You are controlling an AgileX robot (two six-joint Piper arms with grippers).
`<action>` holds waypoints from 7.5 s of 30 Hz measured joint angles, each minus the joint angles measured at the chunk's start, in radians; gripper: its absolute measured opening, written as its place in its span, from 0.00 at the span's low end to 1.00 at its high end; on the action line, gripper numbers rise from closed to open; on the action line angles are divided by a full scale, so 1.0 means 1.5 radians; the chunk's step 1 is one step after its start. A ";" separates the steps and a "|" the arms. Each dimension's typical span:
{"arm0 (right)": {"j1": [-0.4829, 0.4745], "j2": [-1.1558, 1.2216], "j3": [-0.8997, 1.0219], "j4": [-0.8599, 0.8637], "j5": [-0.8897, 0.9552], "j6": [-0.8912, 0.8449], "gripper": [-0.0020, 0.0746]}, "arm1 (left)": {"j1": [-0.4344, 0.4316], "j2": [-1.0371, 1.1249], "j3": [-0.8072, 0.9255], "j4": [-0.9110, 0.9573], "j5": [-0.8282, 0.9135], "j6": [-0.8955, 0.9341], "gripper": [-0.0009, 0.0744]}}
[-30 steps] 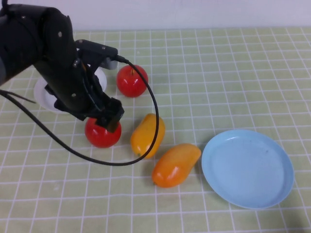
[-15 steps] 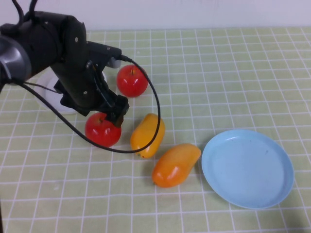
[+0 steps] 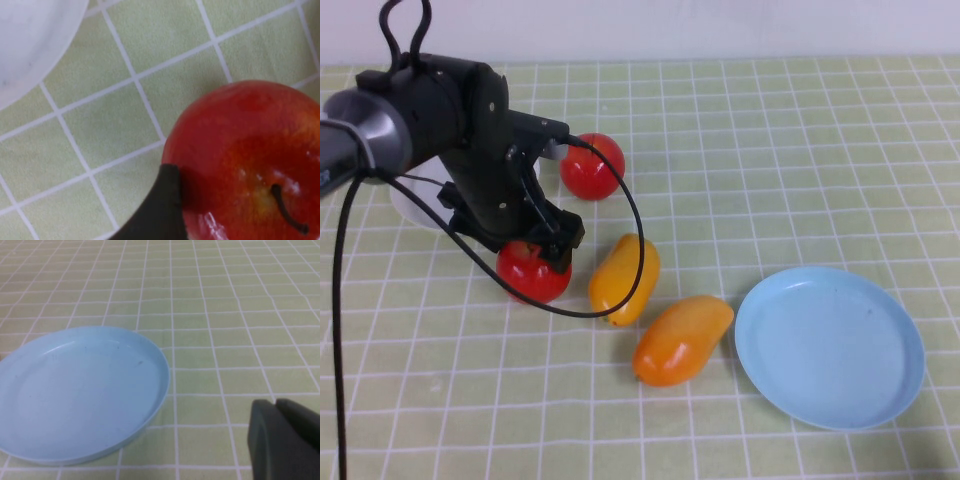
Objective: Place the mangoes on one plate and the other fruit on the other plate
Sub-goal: Put one type of fruit in the left plate, then put another type of fruit in the right plate
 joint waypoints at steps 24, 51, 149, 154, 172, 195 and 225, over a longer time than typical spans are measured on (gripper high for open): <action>0.000 0.000 0.000 0.000 0.000 0.000 0.01 | 0.052 -0.011 -0.128 -0.004 0.011 0.032 0.77; 0.000 0.000 0.000 0.000 0.000 0.000 0.01 | 0.188 0.148 -0.279 0.018 -0.016 0.002 0.90; 0.000 0.000 0.000 0.000 0.000 0.000 0.01 | 0.199 0.187 -0.297 0.047 -0.116 0.048 0.90; 0.000 0.000 0.000 0.000 0.000 0.000 0.01 | 0.199 0.174 -0.297 0.044 -0.108 0.039 0.90; 0.000 0.000 0.000 0.000 0.000 0.000 0.01 | 0.127 -0.207 -0.101 0.072 -0.018 -0.003 0.16; 0.000 0.000 0.000 0.000 0.000 0.000 0.01 | 0.127 -1.061 0.661 0.078 -0.133 -0.095 0.02; 0.000 0.000 0.000 0.000 0.001 0.000 0.01 | 0.240 -1.299 1.041 0.071 -0.515 -0.045 0.01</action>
